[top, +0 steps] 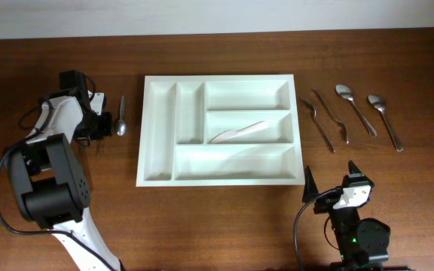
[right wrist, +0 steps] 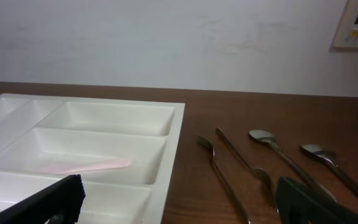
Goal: Pack container
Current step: 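Return the left gripper and grasp the small metal spoon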
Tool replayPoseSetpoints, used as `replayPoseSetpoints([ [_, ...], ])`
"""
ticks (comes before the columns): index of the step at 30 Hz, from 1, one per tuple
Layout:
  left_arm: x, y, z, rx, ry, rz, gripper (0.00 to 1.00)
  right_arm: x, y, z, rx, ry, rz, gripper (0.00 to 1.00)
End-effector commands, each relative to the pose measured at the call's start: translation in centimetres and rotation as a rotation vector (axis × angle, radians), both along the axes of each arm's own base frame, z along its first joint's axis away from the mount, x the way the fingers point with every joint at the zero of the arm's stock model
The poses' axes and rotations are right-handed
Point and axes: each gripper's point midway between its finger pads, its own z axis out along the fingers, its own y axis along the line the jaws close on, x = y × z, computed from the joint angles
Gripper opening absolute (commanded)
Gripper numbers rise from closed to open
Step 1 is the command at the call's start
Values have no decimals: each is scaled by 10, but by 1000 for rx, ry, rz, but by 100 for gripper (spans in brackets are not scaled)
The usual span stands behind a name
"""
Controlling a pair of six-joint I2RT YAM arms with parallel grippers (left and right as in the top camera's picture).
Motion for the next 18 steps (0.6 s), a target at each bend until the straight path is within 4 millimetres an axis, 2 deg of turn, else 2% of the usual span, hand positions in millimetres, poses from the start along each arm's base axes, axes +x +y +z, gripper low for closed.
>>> replayPoseSetpoints([
  [1, 0, -1, -8, -2, 9, -7, 2, 0, -3, -2, 0, -1, -18, 99],
  [7, 13, 2, 7, 5, -27, -7, 2, 0, -3, -2, 0, -1, -17, 99],
  [10, 23, -1, 28, 3, -58, -16, 2, 0, -3, -2, 0, 0, -18, 99],
  [12, 32, -11, 45, -19, -91, -36, 2, 0, -3, -2, 0, 0, -17, 99],
  [13, 36, -19, 54, -40, -110, -47, 2, 0, -3, -2, 0, -1, -18, 99],
  [14, 44, -35, 70, -86, -146, -41, 2, 0, -3, -2, 0, -1, -17, 98],
  [18, 57, -84, 102, -240, -218, 12, 2, 0, -3, -2, 0, -1, -18, 99],
])
